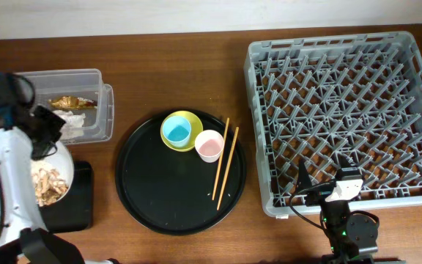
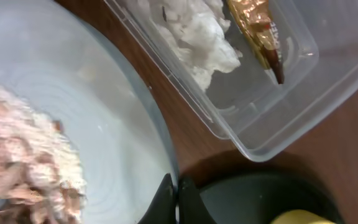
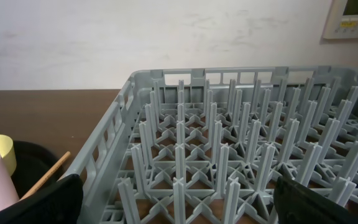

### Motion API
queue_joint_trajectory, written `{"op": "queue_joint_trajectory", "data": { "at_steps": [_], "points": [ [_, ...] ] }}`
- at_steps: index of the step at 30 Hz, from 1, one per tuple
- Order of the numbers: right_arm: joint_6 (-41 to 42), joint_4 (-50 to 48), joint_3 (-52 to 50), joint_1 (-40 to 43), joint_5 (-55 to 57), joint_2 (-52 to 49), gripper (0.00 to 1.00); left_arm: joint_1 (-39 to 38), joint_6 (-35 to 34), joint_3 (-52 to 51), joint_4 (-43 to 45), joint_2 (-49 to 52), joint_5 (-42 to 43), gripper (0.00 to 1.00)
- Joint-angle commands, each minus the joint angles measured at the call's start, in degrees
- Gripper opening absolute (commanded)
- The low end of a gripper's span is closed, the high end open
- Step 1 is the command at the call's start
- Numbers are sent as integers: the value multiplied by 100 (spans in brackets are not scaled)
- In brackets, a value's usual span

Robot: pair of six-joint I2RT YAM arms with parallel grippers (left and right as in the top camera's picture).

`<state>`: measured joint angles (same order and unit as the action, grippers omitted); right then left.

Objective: Sort waste into correct bins and load items into the dishwasher rack
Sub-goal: 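Lift the white plate and carry it left over the black tray, then tilt the plate to dump rice and shells onto the black tray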

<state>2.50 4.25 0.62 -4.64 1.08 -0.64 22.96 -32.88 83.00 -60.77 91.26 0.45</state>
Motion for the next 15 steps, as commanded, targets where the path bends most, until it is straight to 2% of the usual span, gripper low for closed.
{"op": "queue_joint_trajectory", "data": {
  "at_steps": [1, 4, 8, 15],
  "points": [
    [-39, 33, -31, 26, 72, 33, 98, 579, 330, 72, 37, -125, 1082, 0],
    [-39, 33, -31, 26, 72, 33, 98, 1132, 629, 61, 74, -125, 1998, 1],
    [-39, 33, -31, 26, 72, 33, 99, 1478, 861, 52, 74, -125, 2734, 1],
    [-39, 33, -31, 26, 72, 33, 98, 2090, 857, 50, -166, -125, 3436, 0]
  ]
}}
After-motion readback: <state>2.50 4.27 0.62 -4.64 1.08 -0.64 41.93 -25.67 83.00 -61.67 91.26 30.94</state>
